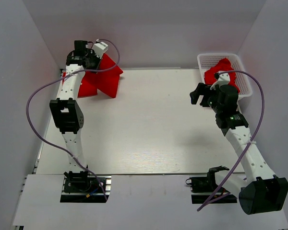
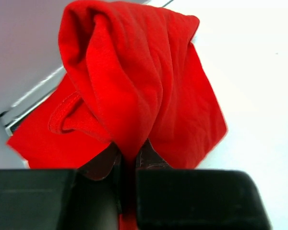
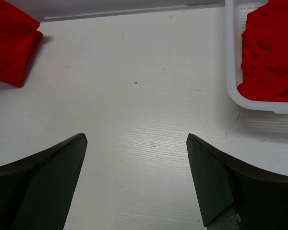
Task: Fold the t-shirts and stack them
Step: Put the neatly folded tshirt into the corner of the board with the left arm
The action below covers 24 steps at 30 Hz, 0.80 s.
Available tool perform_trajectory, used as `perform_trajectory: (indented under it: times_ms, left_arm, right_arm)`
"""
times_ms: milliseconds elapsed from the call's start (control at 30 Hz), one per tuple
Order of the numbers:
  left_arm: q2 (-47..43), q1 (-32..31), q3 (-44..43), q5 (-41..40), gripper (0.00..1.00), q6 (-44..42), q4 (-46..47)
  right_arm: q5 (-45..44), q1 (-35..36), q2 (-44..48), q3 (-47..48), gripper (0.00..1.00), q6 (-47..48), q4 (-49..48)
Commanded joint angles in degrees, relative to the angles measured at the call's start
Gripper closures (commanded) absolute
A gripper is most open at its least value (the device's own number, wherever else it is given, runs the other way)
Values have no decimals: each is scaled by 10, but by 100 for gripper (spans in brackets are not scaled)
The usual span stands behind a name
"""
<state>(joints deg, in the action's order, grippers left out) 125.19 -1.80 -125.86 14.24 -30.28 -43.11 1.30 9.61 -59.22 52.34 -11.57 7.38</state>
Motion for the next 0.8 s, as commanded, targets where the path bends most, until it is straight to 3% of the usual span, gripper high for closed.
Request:
perform_trajectory:
  times_ms: [0, 267, 767]
  left_arm:
    - [-52, 21, -39, 17, 100, -26, 5]
    - [-66, 54, -71, 37, 100, -12, 5]
    - [-81, 115, -33, 36, 100, -7, 37]
  right_arm:
    - [1, 0, 10, 1, 10, -3, -32]
    - [1, -2, 4, 2, 10, -5, -33]
    - [13, -10, -13, 7, 10, -10, -31]
